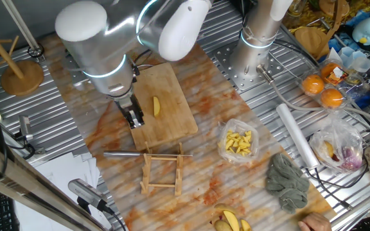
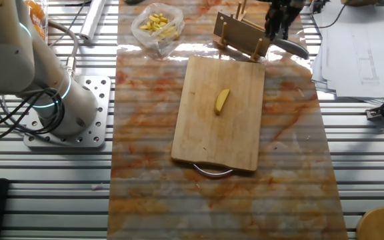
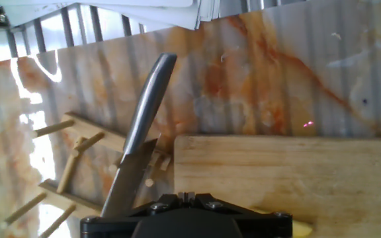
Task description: Chop the potatoes
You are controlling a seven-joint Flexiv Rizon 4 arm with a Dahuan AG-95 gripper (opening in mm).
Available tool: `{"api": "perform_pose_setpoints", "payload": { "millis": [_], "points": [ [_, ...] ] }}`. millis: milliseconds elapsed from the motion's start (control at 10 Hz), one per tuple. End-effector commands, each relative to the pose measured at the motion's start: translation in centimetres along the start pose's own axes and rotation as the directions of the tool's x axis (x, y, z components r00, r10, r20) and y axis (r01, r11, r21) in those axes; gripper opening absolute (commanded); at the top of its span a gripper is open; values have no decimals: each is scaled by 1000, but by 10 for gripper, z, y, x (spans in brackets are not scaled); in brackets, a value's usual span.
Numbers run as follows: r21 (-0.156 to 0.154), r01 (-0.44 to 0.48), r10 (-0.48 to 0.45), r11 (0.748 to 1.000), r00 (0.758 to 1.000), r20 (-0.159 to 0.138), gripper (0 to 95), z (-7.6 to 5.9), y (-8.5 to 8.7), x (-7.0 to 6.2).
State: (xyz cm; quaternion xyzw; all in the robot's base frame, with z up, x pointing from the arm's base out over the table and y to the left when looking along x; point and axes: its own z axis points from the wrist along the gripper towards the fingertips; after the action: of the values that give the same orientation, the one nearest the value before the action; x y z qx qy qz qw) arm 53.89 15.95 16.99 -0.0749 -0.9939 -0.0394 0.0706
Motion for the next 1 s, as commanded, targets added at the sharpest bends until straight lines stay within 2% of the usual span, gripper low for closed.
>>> {"api": "perform_pose_setpoints", "payload": {
  "millis": [100,200,300,400,700,800,1000],
  "points": [
    [28,-91,90,995,996,17,0,9,42,6],
    [47,-108,107,993,994,24,0,18,58,9],
    [60,-110,108,992,994,33,0,26,64,11],
    [71,-112,109,991,993,40,190,36,68,15],
    [70,-102,98,992,994,49,190,49,69,24],
    [69,-101,98,992,994,49,380,50,69,24],
    [69,-101,97,992,993,60,380,55,71,22]
  ]
}}
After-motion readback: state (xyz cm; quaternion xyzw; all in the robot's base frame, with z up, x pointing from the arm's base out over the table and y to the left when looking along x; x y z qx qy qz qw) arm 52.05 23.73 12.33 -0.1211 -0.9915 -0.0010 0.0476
